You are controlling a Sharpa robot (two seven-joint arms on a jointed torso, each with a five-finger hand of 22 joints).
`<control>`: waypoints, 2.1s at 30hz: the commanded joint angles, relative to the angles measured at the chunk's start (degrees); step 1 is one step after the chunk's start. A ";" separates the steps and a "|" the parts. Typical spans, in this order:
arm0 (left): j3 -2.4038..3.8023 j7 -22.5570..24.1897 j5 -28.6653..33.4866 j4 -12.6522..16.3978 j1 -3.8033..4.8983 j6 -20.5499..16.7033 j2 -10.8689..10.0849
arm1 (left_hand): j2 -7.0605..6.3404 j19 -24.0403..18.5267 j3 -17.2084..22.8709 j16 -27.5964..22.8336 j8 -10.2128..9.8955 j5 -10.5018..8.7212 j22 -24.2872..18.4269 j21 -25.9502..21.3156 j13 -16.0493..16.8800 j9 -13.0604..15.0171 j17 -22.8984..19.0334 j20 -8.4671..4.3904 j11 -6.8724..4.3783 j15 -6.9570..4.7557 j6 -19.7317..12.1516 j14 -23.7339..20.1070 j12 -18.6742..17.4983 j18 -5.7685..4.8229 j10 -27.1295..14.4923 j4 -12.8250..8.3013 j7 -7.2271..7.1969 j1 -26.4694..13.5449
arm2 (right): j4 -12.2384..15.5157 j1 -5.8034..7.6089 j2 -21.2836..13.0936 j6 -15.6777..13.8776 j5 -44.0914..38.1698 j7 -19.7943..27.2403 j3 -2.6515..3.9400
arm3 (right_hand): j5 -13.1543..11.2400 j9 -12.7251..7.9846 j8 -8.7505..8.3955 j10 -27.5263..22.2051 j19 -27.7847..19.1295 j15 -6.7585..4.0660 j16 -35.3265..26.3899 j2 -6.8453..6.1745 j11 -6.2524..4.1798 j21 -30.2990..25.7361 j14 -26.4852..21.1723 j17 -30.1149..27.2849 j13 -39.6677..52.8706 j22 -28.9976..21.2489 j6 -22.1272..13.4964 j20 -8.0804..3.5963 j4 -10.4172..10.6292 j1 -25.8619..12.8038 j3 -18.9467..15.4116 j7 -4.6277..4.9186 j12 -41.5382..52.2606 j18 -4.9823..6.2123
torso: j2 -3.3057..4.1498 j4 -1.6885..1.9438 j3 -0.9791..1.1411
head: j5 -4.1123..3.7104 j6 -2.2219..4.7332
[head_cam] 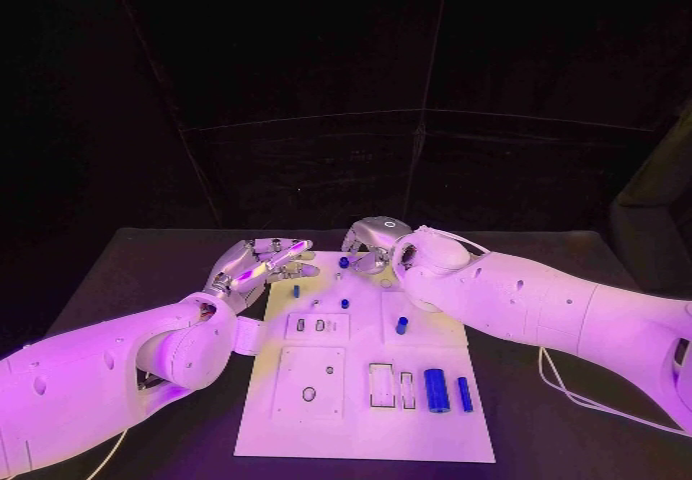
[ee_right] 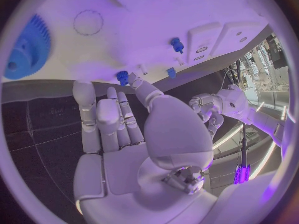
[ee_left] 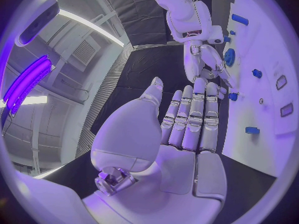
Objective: Assemble the parts on the task board
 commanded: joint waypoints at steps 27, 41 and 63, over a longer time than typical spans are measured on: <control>0.04 0.14 -0.32 -0.47 0.12 1.21 0.17 | 0.83 0.55 -0.04 -0.67 -0.23 -0.04 -0.30 -0.56 -0.04 0.04 0.16 -0.01 0.04 0.11 0.78 0.35 -0.39 0.88 0.54 -0.89 -0.38 -0.02 | 10.25 0.75 -16.44 8.17 12.58 -6.95 0.14 | 6.28 0.01 1.18 13.60 9.16 -2.26 14.95 -5.33 -3.08 12.03 4.02 24.31 45.96 18.44 -2.02 -2.15 22.40 8.48 -19.42 -1.42 47.09 -3.10 | -0.12 -0.61 0.19 | -1.05 0.10; 0.03 0.05 -0.32 -0.71 0.10 1.33 0.31 | 0.83 0.55 -0.04 -0.67 -0.23 -0.04 -0.30 -0.56 -0.04 0.04 0.16 -0.01 0.04 0.11 0.78 0.35 -0.39 0.88 0.54 -0.89 -0.38 -0.02 | 8.69 0.75 -15.33 8.71 12.28 -7.89 0.14 | 7.73 0.10 1.91 15.61 9.71 -2.32 15.76 -3.79 -3.19 12.82 4.23 26.01 52.76 19.73 -1.38 -2.17 23.47 9.75 -19.00 -1.59 52.89 -3.31 | -0.10 -0.56 0.12 | -1.10 -0.04; 0.01 -0.10 -0.32 -1.00 0.08 1.58 0.47 | 0.88 0.58 -0.05 -0.72 -0.25 -0.04 -0.33 -0.59 -0.04 0.04 0.17 -0.02 0.02 0.09 0.83 0.37 -0.44 0.89 0.60 -0.97 -0.40 0.01 | 8.11 0.75 -14.28 7.72 8.99 -8.62 0.15 | 6.73 0.52 4.39 20.16 10.62 -2.94 16.89 -0.27 -3.94 14.02 4.60 28.63 64.24 21.75 3.00 -2.69 21.58 12.00 -17.11 -2.45 62.98 -3.65 | -0.10 -0.51 0.09 | -1.20 -0.33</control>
